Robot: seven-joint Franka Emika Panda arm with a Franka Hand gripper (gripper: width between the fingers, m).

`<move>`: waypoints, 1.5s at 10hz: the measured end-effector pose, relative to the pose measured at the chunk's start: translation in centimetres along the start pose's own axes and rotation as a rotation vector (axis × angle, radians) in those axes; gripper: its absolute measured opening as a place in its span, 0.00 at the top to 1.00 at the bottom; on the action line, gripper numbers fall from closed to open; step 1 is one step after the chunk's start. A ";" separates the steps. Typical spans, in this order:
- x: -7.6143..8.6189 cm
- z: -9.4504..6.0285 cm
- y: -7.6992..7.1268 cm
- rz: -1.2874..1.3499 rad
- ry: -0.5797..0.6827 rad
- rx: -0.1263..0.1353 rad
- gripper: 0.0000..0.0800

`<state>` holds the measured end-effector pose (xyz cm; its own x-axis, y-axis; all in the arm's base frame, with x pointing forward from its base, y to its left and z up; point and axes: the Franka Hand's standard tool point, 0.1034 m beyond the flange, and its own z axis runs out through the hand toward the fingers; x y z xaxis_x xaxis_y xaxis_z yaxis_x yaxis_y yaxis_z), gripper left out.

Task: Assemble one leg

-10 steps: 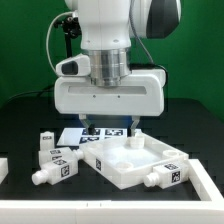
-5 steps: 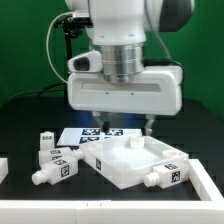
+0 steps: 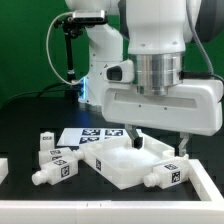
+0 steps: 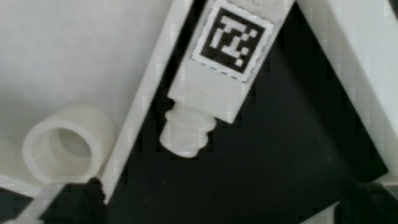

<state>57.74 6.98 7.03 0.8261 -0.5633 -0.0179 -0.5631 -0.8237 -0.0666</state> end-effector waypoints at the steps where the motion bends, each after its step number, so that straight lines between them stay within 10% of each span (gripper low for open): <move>1: 0.0 0.0 0.0 -0.001 0.000 0.000 0.19; 6: -0.4 2.5 -2.8 0.018 0.016 0.003 0.19; 15: -0.6 5.4 -1.6 -0.010 0.018 -0.021 0.19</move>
Offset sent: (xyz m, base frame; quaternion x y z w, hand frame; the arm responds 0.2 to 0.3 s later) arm 0.0133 0.0292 -0.0128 0.0077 0.0368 0.0613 0.9974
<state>58.28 8.94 1.74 0.8315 -0.5555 0.0005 -0.5549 -0.8306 -0.0457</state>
